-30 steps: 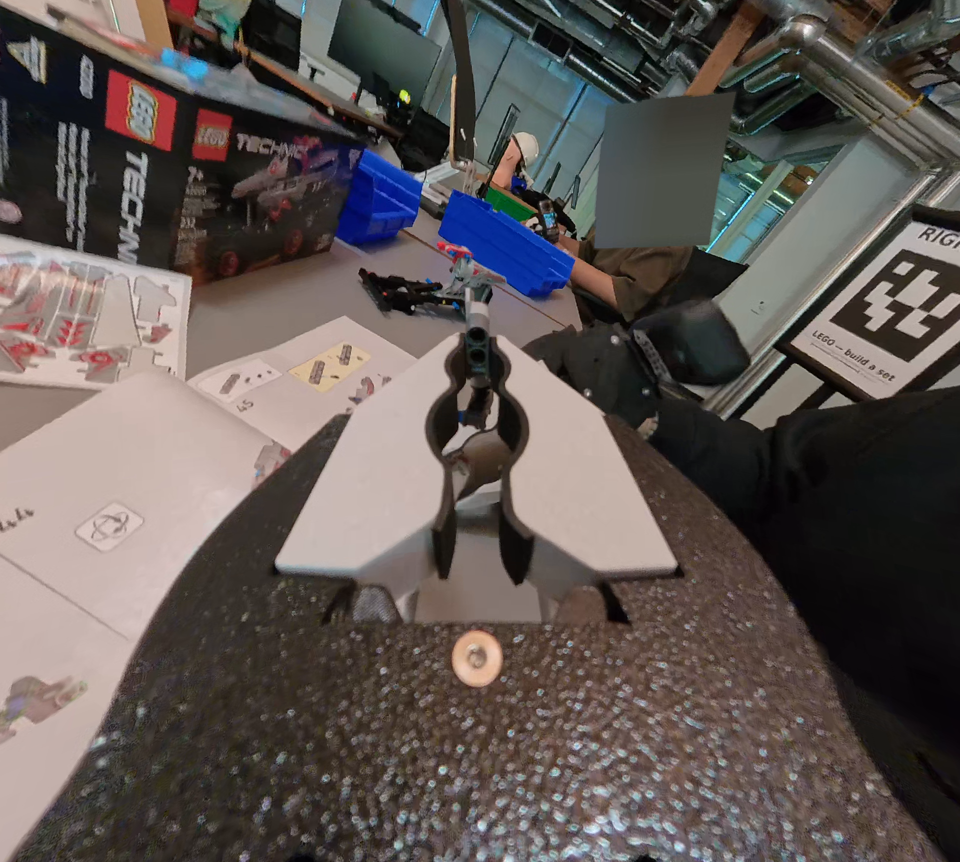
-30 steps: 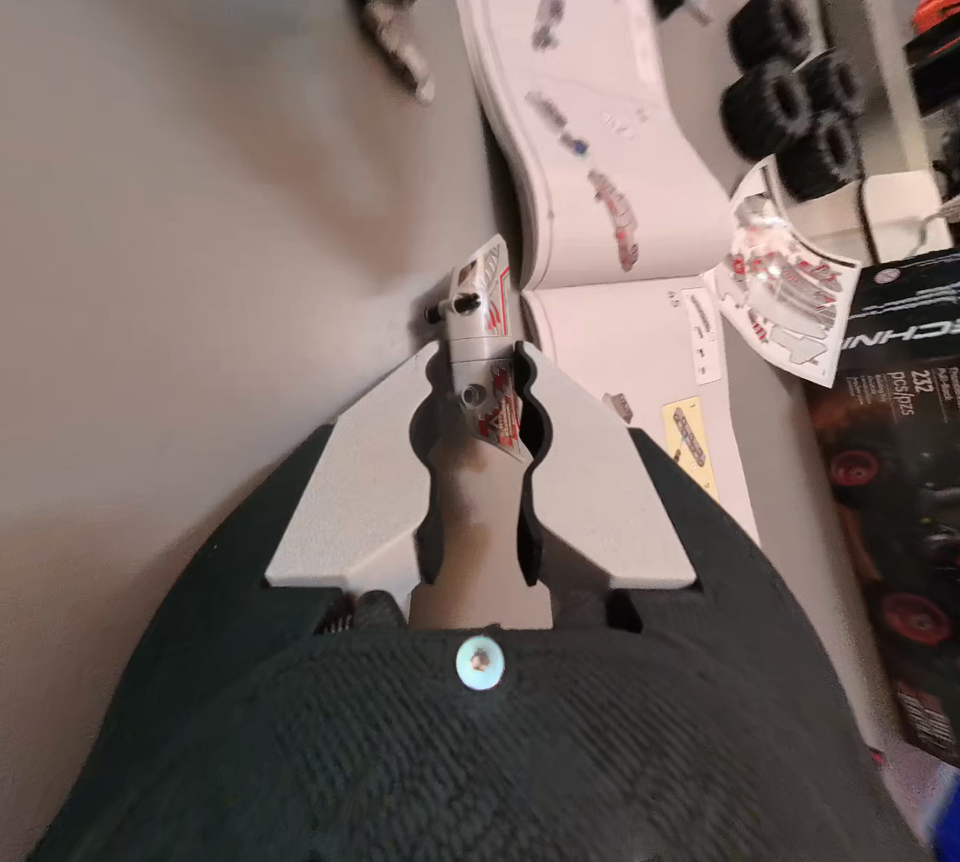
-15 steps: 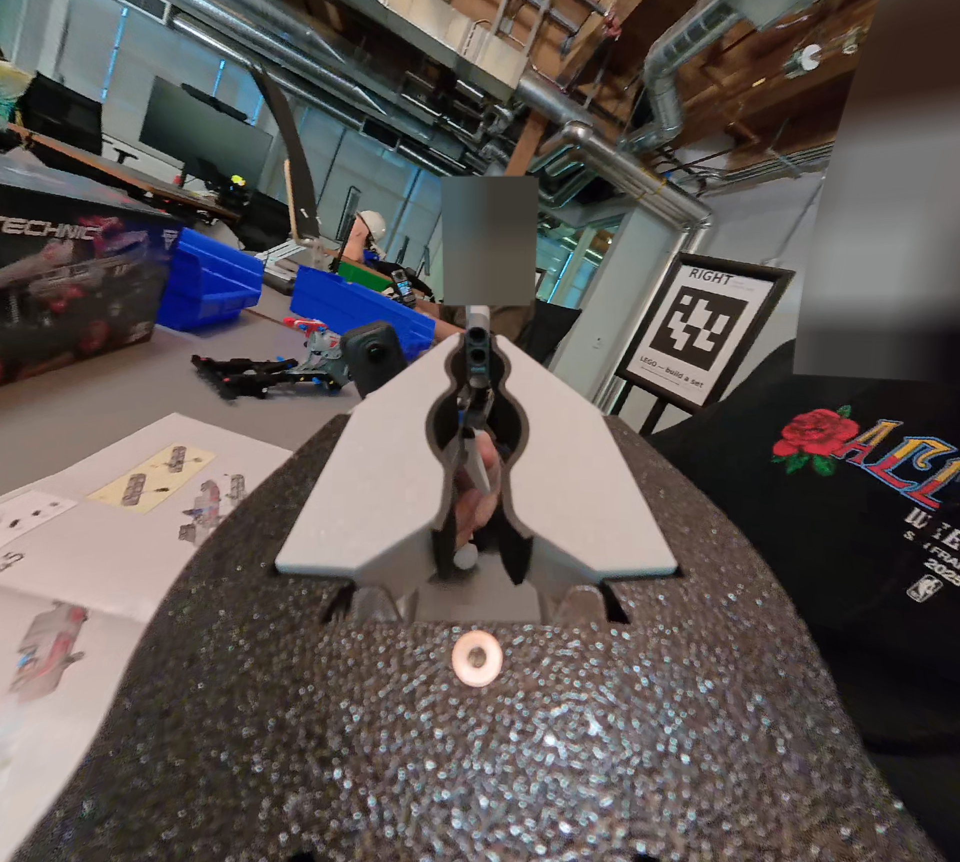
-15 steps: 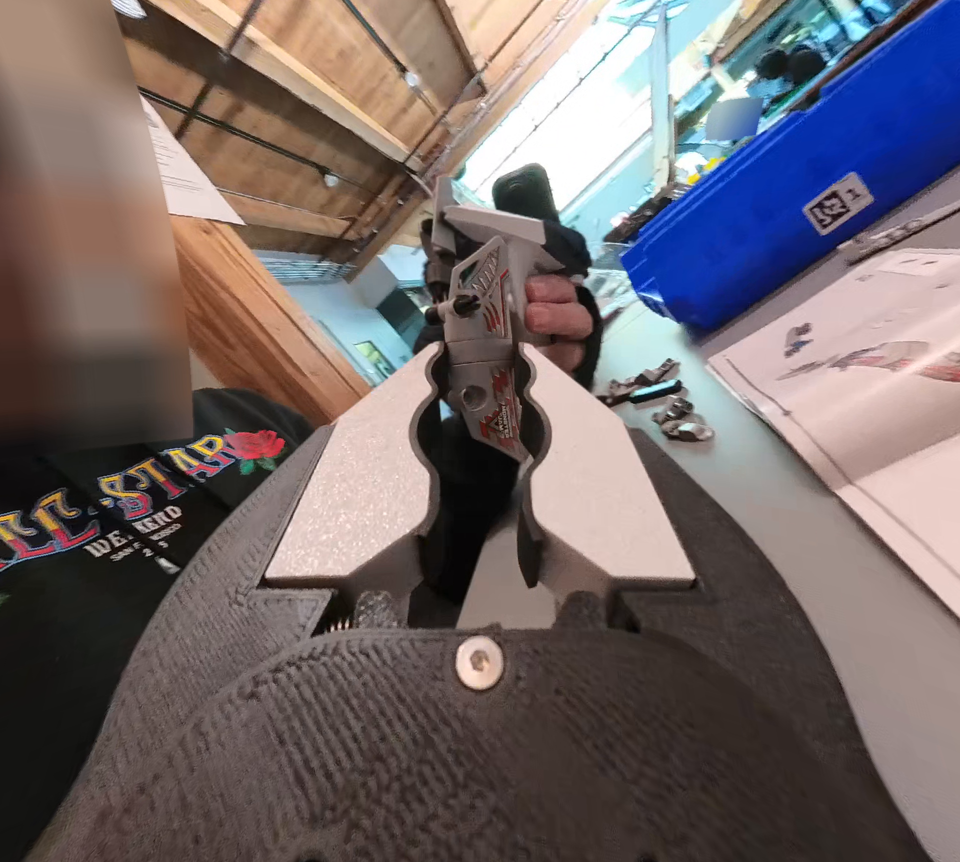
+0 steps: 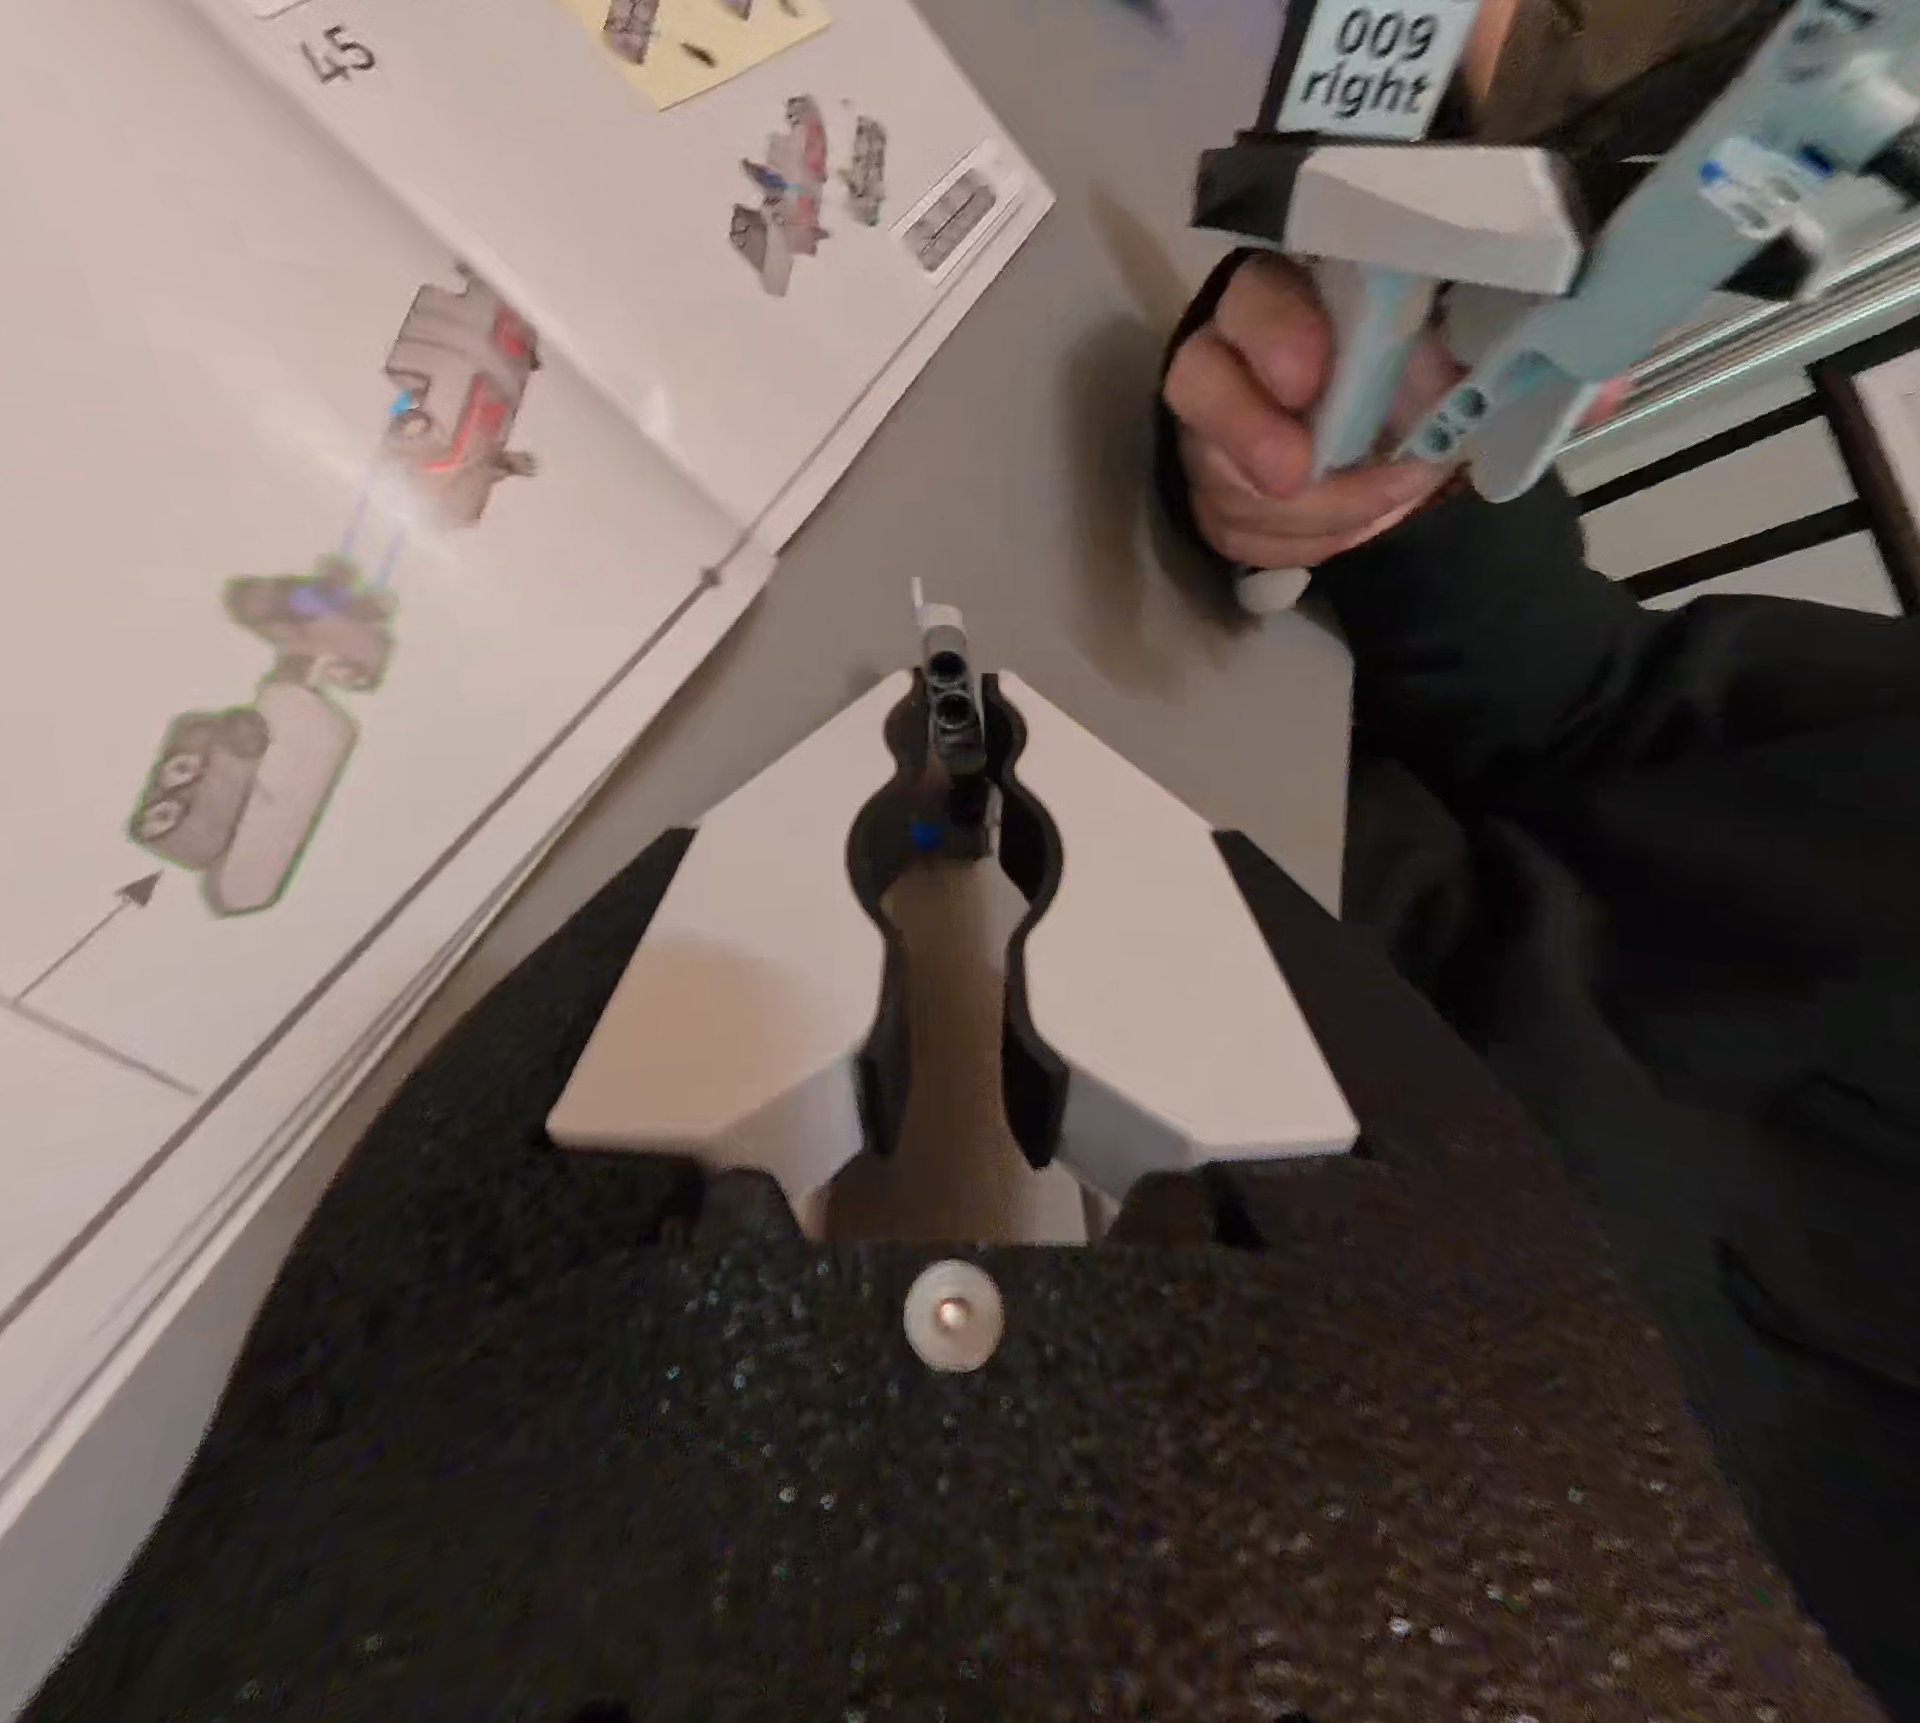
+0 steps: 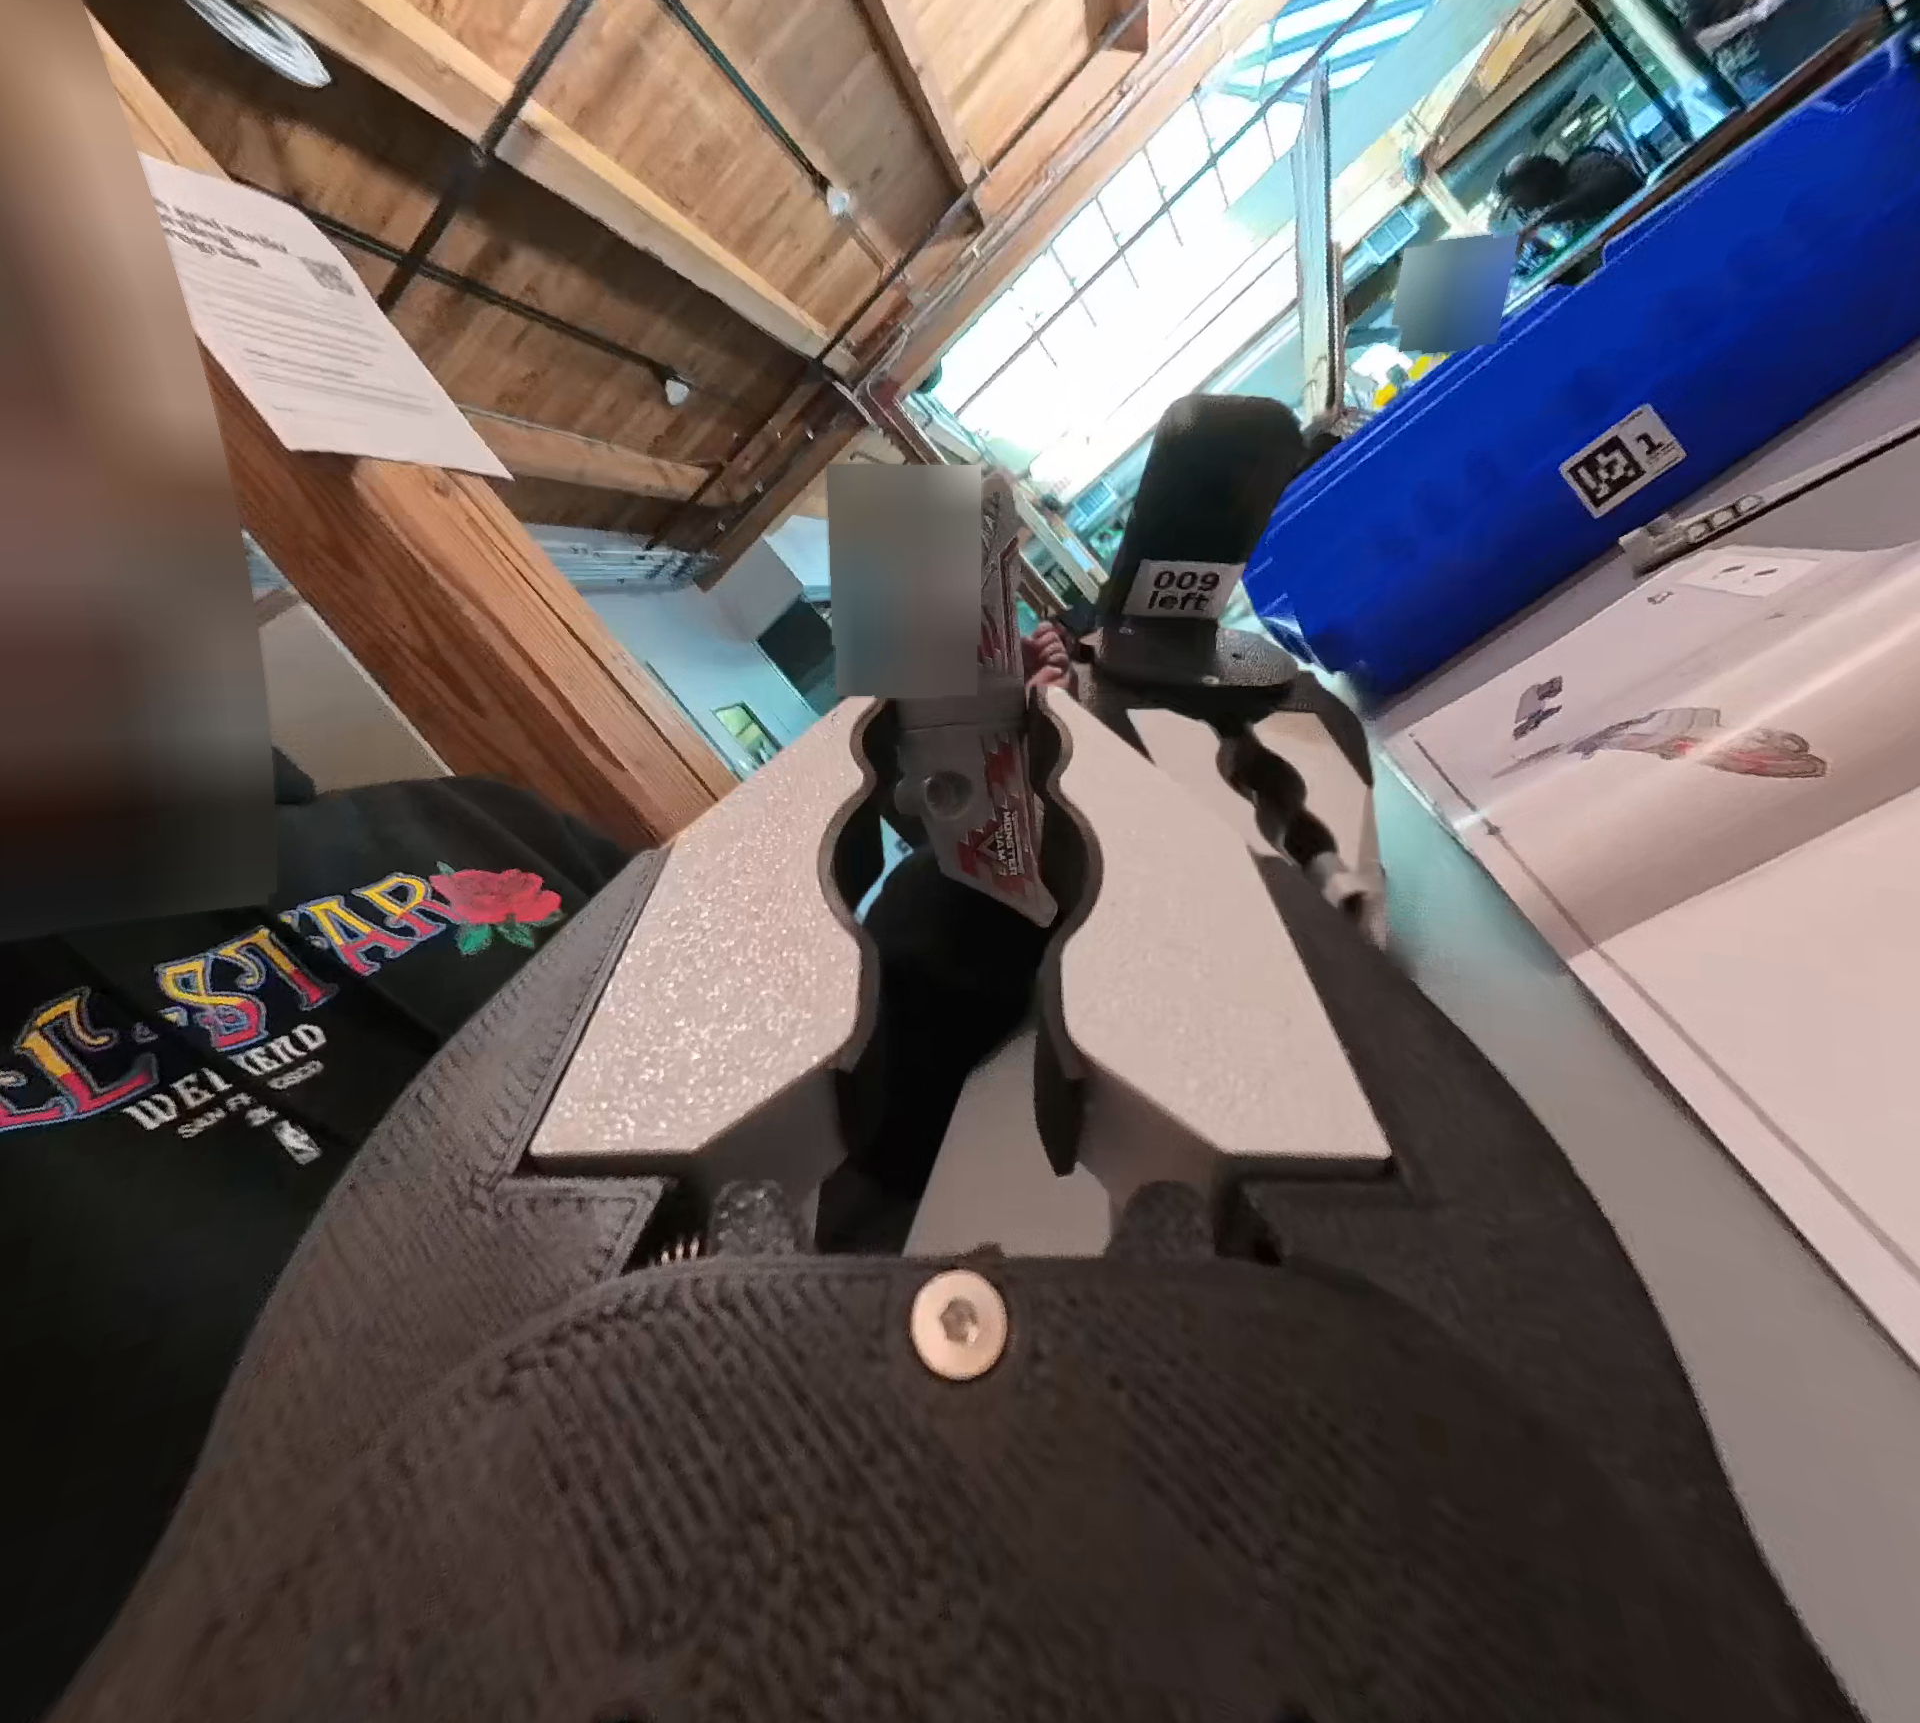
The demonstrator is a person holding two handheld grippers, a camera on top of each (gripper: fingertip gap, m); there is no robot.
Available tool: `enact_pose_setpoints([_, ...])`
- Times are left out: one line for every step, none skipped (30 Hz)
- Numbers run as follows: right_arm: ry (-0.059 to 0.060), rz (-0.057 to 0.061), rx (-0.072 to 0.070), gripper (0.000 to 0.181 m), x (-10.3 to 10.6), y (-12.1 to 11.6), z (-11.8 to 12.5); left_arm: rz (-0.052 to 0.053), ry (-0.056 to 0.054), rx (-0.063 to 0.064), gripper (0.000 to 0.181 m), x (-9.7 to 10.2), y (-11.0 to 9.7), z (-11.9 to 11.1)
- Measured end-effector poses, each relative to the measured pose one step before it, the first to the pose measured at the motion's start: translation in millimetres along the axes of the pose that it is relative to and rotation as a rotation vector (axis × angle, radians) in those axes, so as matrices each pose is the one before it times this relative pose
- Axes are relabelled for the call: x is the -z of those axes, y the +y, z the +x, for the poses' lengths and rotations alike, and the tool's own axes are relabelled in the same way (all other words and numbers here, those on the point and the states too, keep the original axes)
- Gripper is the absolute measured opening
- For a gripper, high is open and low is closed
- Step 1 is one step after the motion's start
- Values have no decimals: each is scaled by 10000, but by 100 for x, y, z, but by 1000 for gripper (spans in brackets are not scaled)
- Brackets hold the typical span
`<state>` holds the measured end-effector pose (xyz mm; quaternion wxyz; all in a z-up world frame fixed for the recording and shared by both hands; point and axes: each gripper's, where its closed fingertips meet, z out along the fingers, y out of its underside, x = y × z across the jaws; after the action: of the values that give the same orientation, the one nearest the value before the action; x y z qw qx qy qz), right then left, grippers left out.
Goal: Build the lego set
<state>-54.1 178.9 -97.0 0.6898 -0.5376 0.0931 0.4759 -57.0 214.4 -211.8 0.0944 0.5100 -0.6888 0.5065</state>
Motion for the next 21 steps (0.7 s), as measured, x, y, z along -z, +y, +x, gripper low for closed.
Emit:
enact_pose_setpoints([86, -82, 78, 24, -113, 175, 66, -152, -147, -122, 8, -28, 239, -226])
enact_pose_setpoints([28, -82, 41, 24, -66, 155, -8, -59, -84, -106, 11, 43, 68, -63])
enact_pose_setpoints([1, -105, -59, 24, -20, 167, -20, -56, -118, -81, 19, 124, 20, -87])
enact_pose_setpoints([15, -60, -118, 24, 26, 97, 43, -110, -174, -66, 26, 265, 57, -129])
enact_pose_setpoints([-40, 32, -85, 24, 60, -30, -24, -62, -209, -159, 28, 457, -72, -51])
enact_pose_setpoints([-103, 51, -35, 24, 58, -38, -133, 232, -111, -363, 30, 647, -607, 320])
enact_pose_setpoints([-68, -9, -41, 23, 14, 36, -74, 476, 41, -412, 35, 735, -1030, 716])
enact_pose_setpoints([-44, -72, -33, 23, -31, 111, -62, 555, 234, -376, 40, 719, -1196, 1067])
enact_pose_setpoints([-67, -122, -4, 23, -89, 187, -85, 597, 522, -404, 41, 592, -1239, 1517])
enact_pose_setpoints([-70, -175, 9, 23, -125, 289, -110, 652, 668, -375, 41, 393, -1249, 1702])
enact_pose_setpoints([-96, -221, -6, 23, -187, 364, -147, 689, 616, -304, 42, 116, -1261, 1518])
enact_pose_setpoints([-159, -257, -30, 23, -245, 456, -236, 671, 512, -261, 41, -103, -1173, 1204])
enact_pose_setpoints([-205, -255, -44, 23, -300, 479, -297, 547, 398, -225, 39, -237, -870, 840])
enact_pose_setpoints([-169, -219, -38, 23, -326, 446, -235, 283, 335, -151, 35, -276, -348, 585])
enact_pose_setpoints([-94, -202, -25, 23, -332, 423, -130, -3, 357, -92, 33, -265, 165, 495])
enact_pose_setpoints([-95, -206, 4, 23, -292, 403, -157, -228, 373, -38, 33, -227, 526, 459])
enact_pose_setpoints([-110, -174, 52, 24, -226, 318, -217, -303, 296, -12, 32, -195, 612, 343])
enact_pose_setpoints([2, -114, 62, 23, -145, 231, -59, -251, 219, -91, 30, -159, 491, 270])
enact_pose_setpoints([96, -90, 53, 23, -72, 158, 92, -30, 135, -212, 18, -75, 101, 220])
enact_pose_setpoints([54, -33, 44, 23, -43, 55, 32, 161, -53, -211, 14, -16, -226, 33])
enact_pose_setpoints([-37, 55, 35, 22, 0, -77, -78, 56, -147, -145, 9, -18, -125, -124])
